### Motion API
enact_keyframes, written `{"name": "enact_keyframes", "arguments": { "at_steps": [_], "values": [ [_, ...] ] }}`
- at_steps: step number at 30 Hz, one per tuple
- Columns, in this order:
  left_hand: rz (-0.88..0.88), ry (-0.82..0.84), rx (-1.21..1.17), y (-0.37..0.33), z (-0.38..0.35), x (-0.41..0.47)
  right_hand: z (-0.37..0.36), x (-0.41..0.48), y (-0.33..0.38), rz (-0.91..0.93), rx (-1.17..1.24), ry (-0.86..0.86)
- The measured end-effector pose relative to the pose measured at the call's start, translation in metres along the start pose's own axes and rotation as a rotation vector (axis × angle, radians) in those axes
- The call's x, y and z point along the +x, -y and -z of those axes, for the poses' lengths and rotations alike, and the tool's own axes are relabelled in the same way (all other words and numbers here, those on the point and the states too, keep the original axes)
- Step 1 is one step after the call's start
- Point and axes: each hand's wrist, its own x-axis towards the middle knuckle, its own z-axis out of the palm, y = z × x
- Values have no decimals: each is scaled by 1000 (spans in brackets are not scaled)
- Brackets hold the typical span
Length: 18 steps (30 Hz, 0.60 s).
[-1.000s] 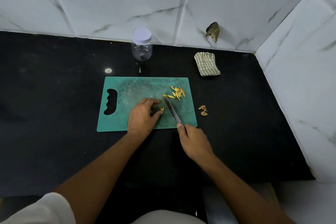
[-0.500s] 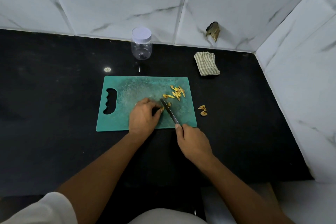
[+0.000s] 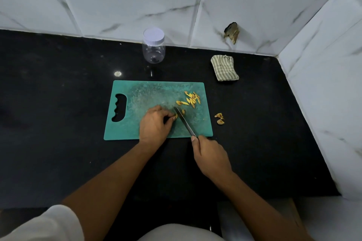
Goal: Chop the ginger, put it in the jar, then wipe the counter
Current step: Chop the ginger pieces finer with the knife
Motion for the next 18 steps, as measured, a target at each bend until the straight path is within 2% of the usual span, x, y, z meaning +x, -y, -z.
{"name": "enact_keyframes", "arguments": {
  "at_steps": [13,18],
  "values": [
    [4,-11,-14,1,-3,0,-4,2,10,-45,-159,23],
    [1,-14,-35,1,-2,-1,-1,15,18,-62,-114,0]
  ]
}}
